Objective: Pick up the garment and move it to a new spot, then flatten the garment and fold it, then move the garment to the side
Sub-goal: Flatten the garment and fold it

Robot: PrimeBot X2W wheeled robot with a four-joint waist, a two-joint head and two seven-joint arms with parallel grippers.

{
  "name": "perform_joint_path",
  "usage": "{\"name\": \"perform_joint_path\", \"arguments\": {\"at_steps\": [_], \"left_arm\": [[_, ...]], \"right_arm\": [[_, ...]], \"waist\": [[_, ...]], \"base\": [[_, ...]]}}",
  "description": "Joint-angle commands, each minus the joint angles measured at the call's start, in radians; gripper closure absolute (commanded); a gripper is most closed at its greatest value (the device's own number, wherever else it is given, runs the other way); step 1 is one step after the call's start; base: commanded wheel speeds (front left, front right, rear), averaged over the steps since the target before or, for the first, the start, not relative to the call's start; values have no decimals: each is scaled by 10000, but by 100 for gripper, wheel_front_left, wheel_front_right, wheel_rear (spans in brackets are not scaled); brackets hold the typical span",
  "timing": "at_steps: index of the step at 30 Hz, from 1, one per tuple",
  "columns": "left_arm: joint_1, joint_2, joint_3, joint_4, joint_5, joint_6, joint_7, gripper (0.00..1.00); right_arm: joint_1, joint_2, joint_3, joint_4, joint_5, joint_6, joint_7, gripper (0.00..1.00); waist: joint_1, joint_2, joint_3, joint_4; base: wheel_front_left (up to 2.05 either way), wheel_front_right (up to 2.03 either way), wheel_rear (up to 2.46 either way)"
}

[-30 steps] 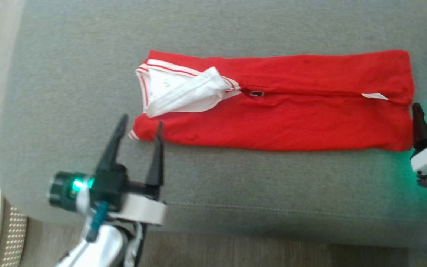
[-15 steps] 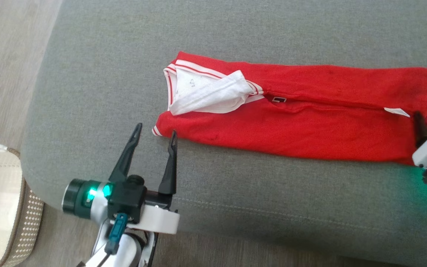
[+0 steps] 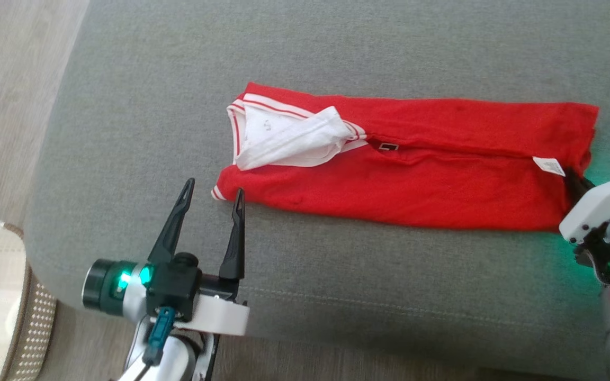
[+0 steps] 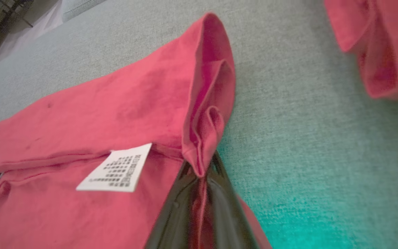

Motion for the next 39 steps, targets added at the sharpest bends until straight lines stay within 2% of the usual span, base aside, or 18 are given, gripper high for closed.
{"name": "perform_joint_path", "arguments": {"at_steps": [1,7,13,16,22,29,33,39], "left_arm": [[18,3,489,-228,112,-50,-53,0],[226,-77,749,-244,224,-221,-53,0],[354,-181,874,-283,390,-374,-53,0],[392,-220,934,-260,440,-445,-53,0],[426,-310,1008,-163,482,-574,-53,0],[398,-452,1075,-82,565,-749,-53,0],[392,-540,1101,15,615,-873,-53,0],[305,-694,1116,133,680,-1024,-53,0]], "right_arm": [[40,-177,351,-231,80,-2,3,100],[-200,-1035,301,-1417,88,-2,427,100],[-543,-1756,-66,-2620,-373,-2,1567,100],[-748,-1860,-127,-3280,-732,-2,2184,100],[-993,-1326,401,-4542,-1069,-2,3032,100],[-1049,6,1778,-5942,-1435,-2,3529,100],[-1144,911,2714,-6238,-1486,-2,3447,100],[-1298,1347,3478,-5677,-1538,-2,3162,100]], "waist": [[0,0,-67,-88],[0,0,-194,-385],[0,0,-321,-604],[0,0,-375,-651],[0,0,-476,-653],[0,0,-544,-484],[0,0,-626,-221],[0,0,-680,233]], "base": [[0,0,0],[0,0,0],[0,0,0],[0,0,0],[0,0,0],[0,0,0],[0,0,0],[0,0,0]]}}
